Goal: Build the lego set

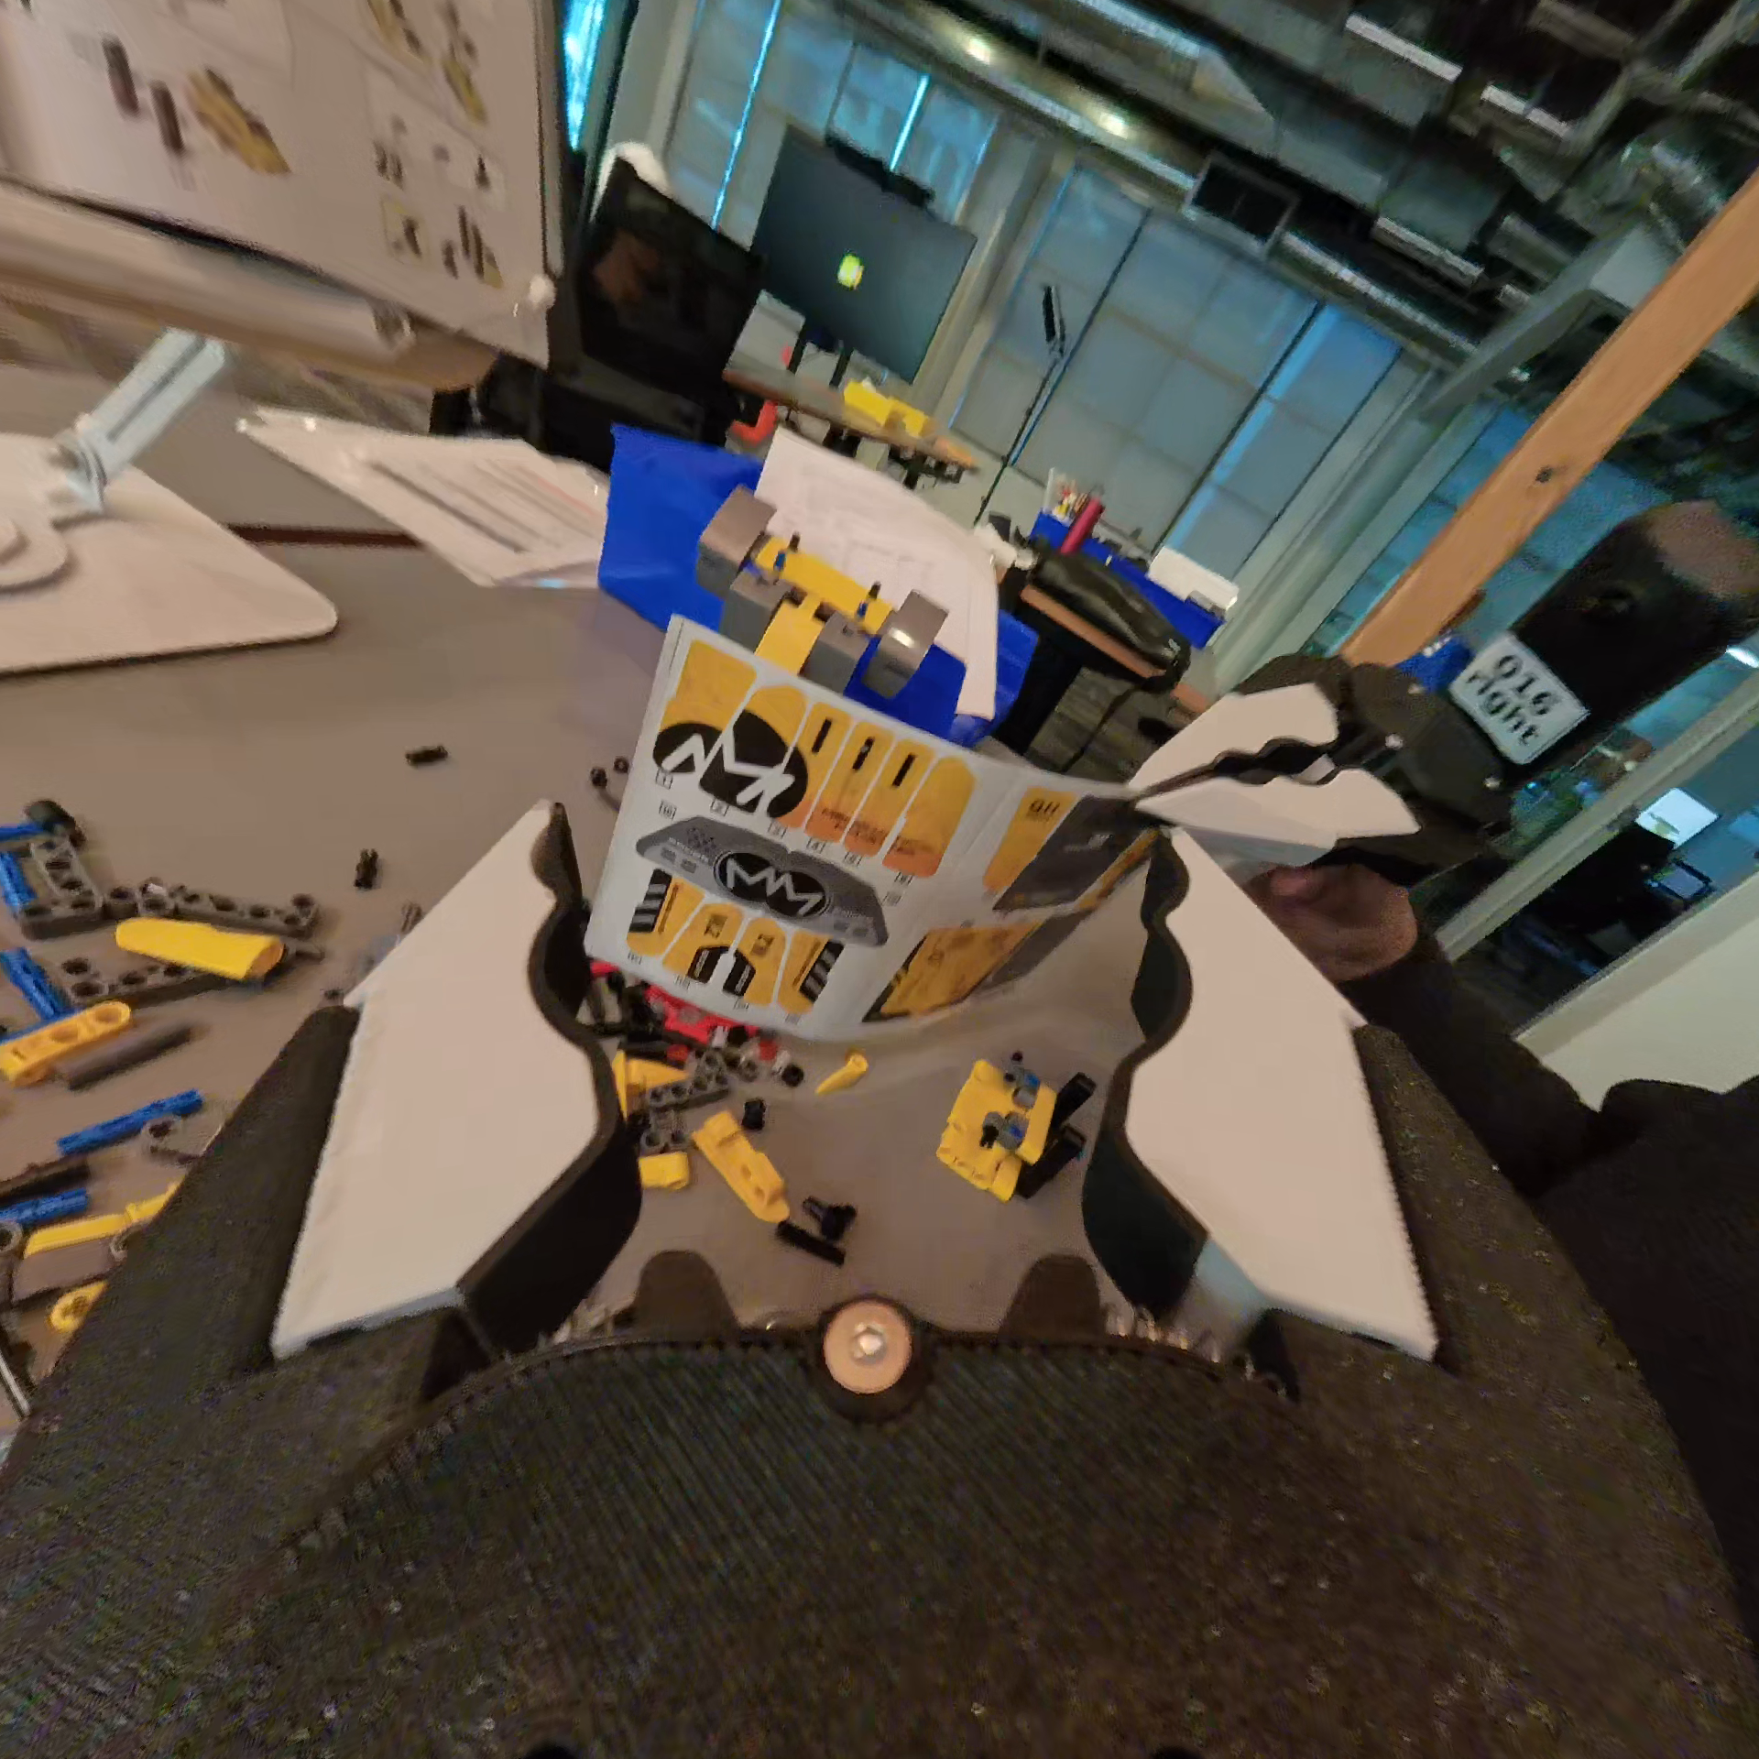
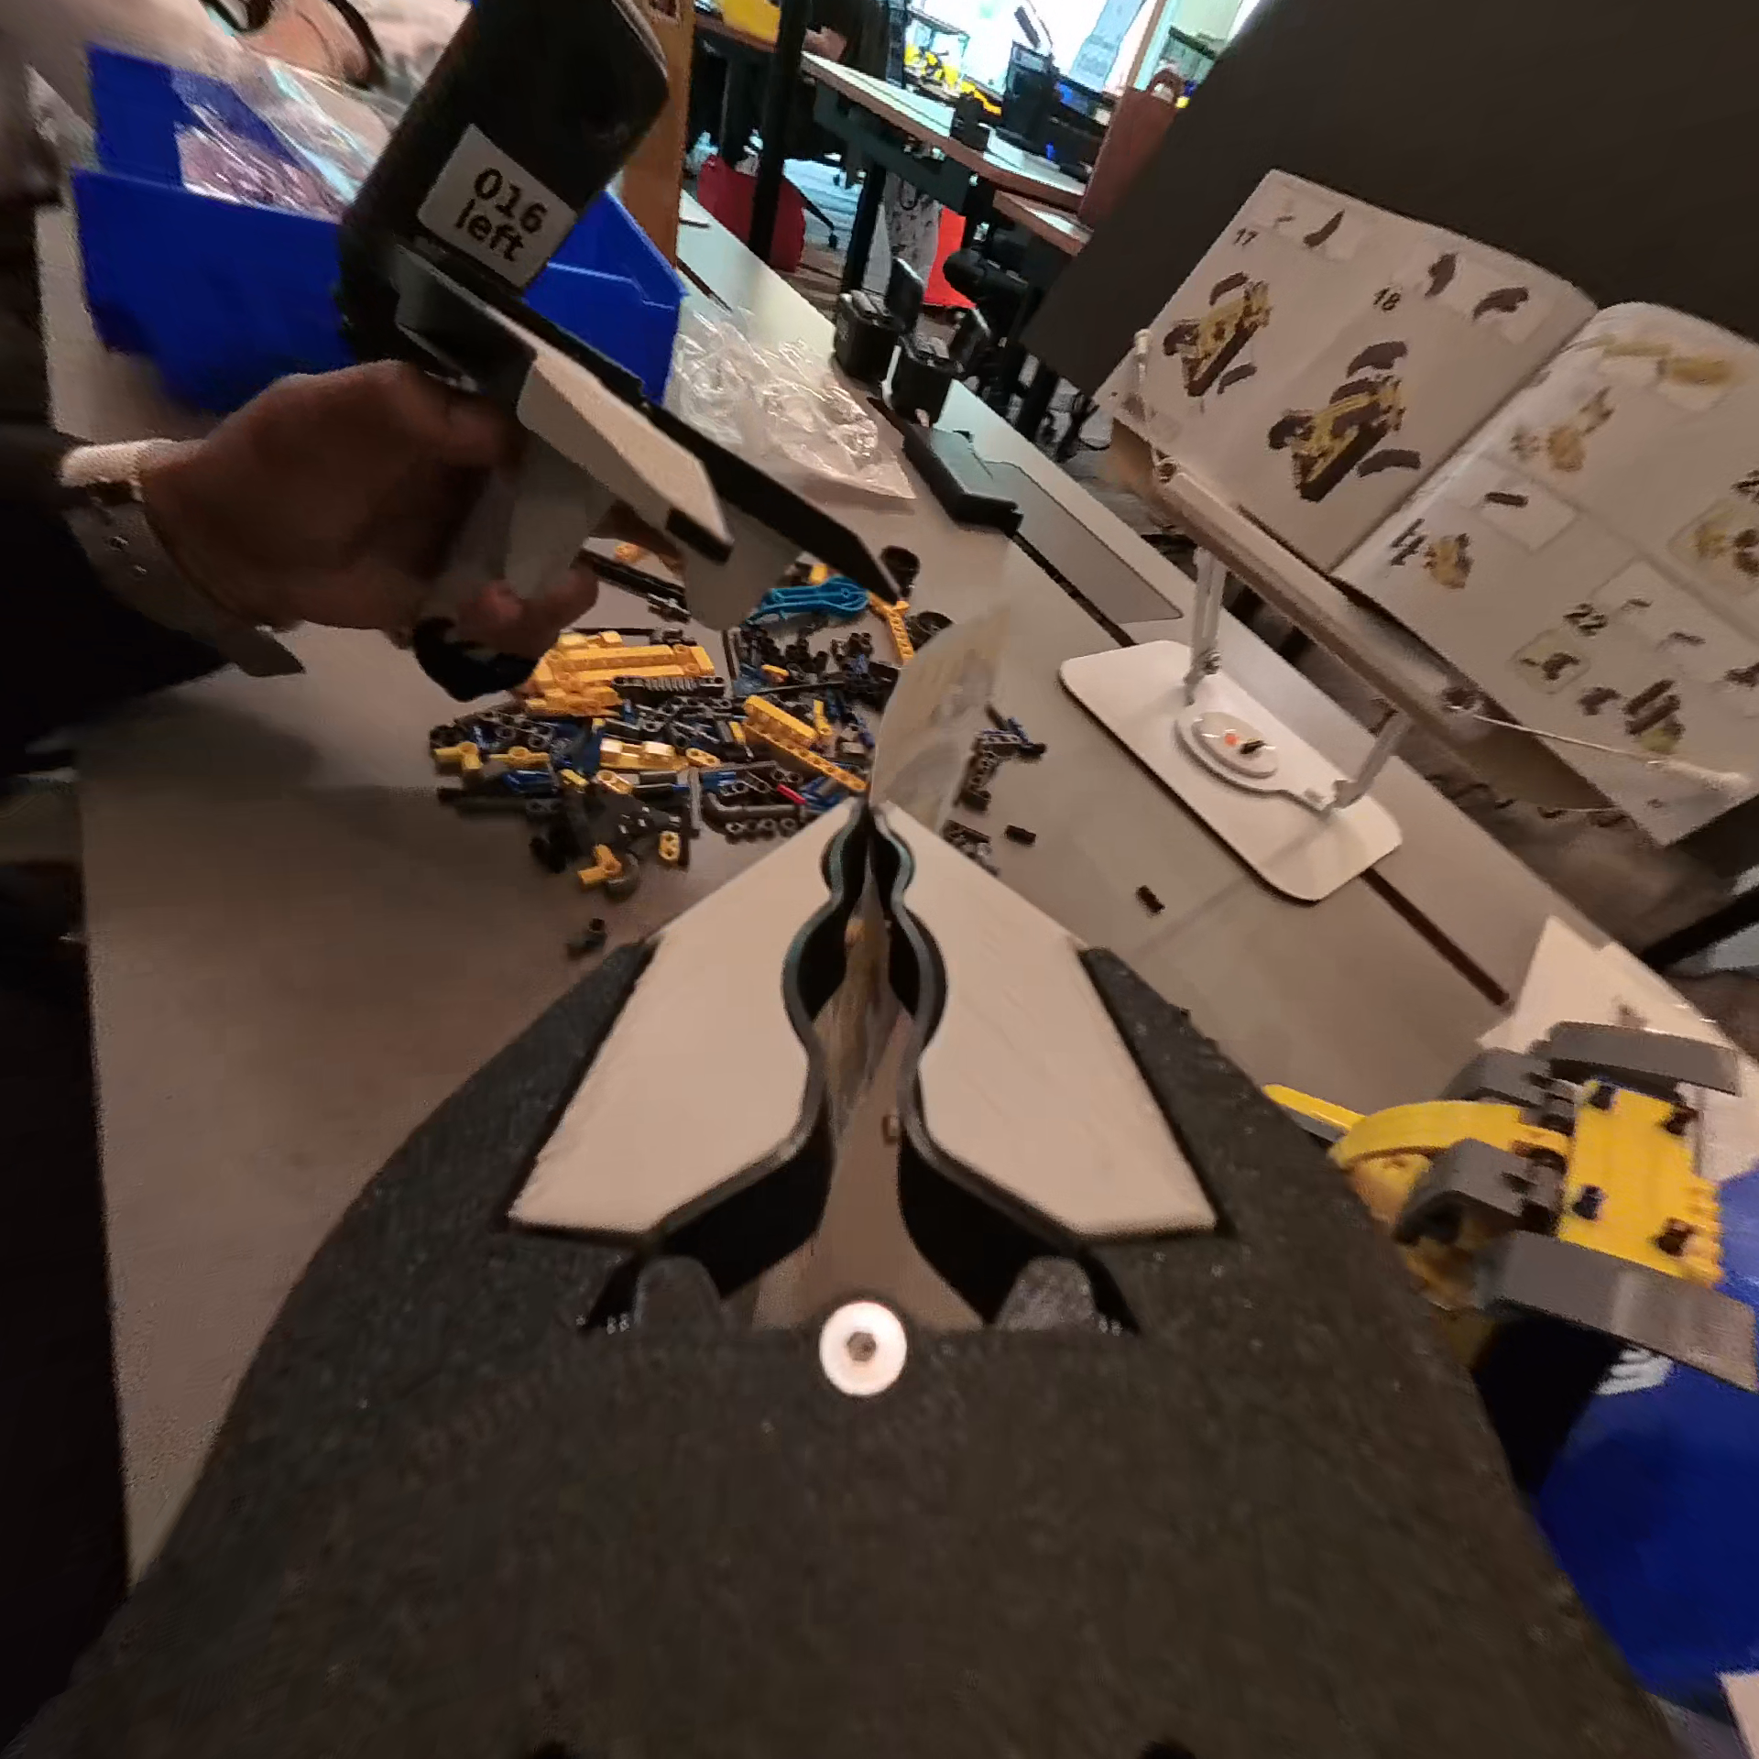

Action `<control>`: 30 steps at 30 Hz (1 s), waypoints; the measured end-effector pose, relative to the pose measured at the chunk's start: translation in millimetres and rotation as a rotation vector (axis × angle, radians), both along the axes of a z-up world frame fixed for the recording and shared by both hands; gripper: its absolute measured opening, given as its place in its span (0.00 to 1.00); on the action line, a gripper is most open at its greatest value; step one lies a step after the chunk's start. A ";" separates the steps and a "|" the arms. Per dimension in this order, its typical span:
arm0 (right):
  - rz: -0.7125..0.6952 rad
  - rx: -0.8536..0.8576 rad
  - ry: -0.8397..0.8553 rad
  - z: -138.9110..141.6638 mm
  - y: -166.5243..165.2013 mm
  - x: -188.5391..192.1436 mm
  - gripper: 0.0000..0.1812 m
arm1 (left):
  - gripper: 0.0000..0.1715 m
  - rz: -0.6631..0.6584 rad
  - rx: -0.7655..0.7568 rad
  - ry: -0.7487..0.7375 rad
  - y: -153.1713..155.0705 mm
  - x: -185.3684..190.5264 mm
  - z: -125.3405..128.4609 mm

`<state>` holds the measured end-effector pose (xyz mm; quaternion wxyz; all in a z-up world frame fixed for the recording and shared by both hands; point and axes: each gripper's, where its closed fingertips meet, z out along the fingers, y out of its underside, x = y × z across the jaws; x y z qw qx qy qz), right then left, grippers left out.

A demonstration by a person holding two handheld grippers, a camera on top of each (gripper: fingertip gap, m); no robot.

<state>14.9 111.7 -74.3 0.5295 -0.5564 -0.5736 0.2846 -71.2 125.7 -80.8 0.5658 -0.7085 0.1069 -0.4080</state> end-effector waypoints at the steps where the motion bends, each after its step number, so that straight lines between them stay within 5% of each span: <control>1: -0.007 0.010 -0.002 -0.6 2.2 0.2 0.00 | 0.66 0.006 -0.015 0.007 2.5 -0.2 -5.5; 5: 0.046 -0.039 0.058 8.4 -1.8 -6.4 0.00 | 0.66 0.016 -0.013 -0.016 4.4 -1.8 -9.1; 9: 0.156 -0.055 0.190 40.8 -28.9 -20.8 0.00 | 0.66 0.130 0.025 0.008 -7.4 -45.2 3.1; 19: 0.423 -0.157 0.265 67.2 -112.6 -98.1 0.00 | 0.49 0.439 0.135 0.191 -139.9 -188.7 29.2; 24: 0.491 -0.196 0.225 54.0 -148.9 -144.6 0.00 | 0.50 0.532 0.143 0.136 -184.2 -223.6 26.1; 30: 0.442 -0.233 0.045 -5.8 -156.3 -185.6 0.00 | 0.55 0.612 0.151 0.018 -211.5 -231.2 1.9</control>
